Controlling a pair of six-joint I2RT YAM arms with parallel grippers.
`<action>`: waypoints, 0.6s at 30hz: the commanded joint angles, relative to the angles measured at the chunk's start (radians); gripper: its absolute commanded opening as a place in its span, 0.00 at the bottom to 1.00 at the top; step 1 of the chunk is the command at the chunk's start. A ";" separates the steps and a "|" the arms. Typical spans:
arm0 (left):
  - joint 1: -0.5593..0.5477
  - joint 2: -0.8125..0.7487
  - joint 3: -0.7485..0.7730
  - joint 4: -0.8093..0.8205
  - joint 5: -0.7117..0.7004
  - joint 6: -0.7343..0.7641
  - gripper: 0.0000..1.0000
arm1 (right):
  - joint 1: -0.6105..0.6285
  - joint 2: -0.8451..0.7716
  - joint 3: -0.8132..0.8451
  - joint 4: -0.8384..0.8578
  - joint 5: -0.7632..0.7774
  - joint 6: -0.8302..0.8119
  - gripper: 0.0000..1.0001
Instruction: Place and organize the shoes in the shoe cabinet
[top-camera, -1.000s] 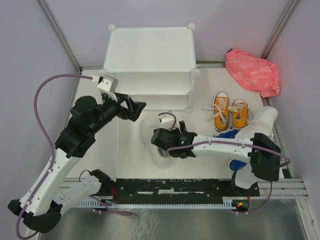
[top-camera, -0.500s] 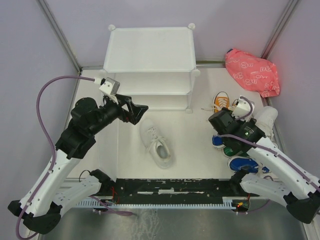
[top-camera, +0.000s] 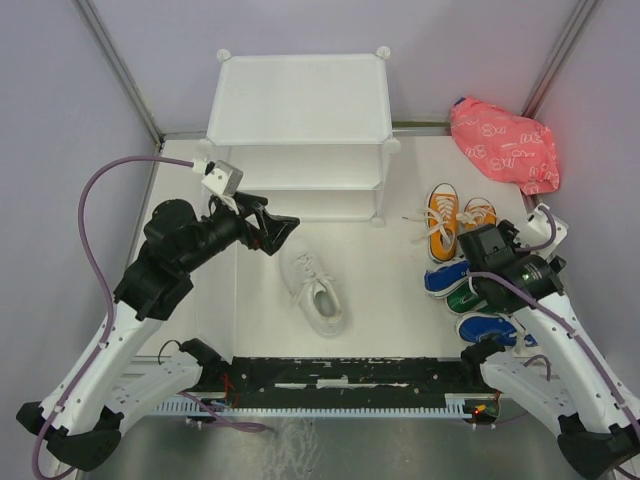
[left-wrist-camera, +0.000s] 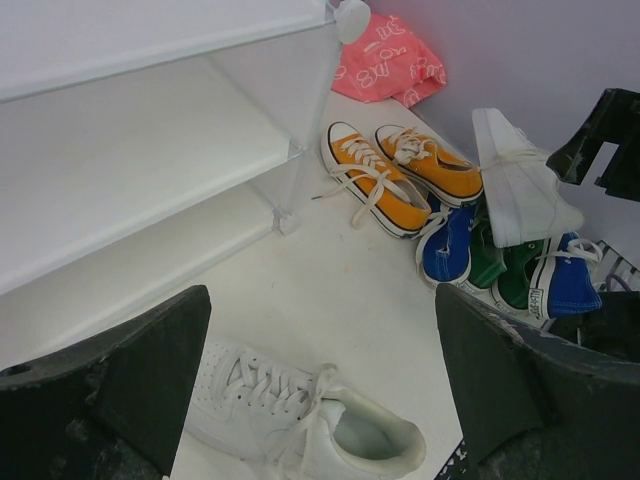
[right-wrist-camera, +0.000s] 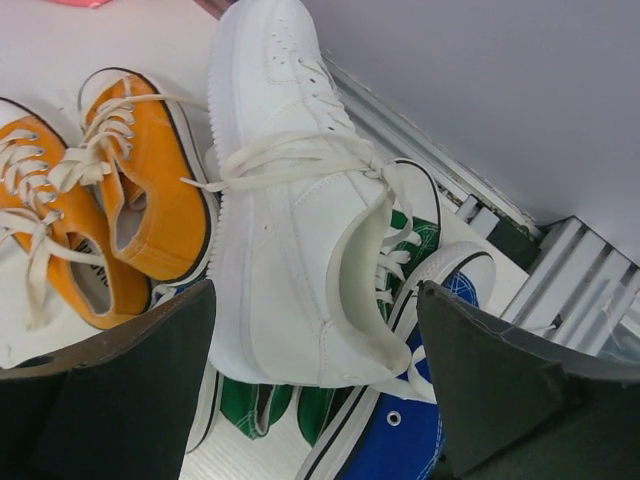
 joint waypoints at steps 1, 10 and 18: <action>-0.004 -0.015 -0.011 0.065 0.030 -0.012 0.99 | -0.092 0.018 -0.055 0.113 -0.028 -0.094 0.88; -0.004 -0.015 -0.021 0.062 0.018 -0.008 0.99 | -0.387 0.049 -0.217 0.380 -0.396 -0.273 0.87; -0.003 0.010 -0.022 0.061 0.011 -0.008 0.99 | -0.467 0.056 -0.306 0.514 -0.546 -0.340 0.76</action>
